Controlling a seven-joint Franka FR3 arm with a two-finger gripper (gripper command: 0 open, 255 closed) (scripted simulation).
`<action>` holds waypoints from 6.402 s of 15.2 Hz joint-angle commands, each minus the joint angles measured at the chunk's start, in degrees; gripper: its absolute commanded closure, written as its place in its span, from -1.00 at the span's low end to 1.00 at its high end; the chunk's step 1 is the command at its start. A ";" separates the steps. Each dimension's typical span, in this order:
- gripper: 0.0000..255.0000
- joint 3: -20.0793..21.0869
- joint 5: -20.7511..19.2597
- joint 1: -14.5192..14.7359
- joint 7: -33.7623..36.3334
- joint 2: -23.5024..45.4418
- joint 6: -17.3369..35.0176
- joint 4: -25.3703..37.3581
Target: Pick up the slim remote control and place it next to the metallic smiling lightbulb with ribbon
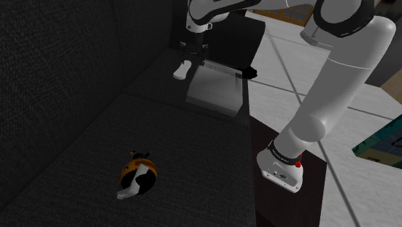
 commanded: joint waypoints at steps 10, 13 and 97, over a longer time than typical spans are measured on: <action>-1.00 -2.88 -0.21 -0.81 8.87 17.66 2.21 17.74; -1.00 -2.93 -0.30 -0.80 8.92 18.45 4.15 16.59; 1.00 10.89 12.56 13.25 30.78 -40.67 -8.65 -28.52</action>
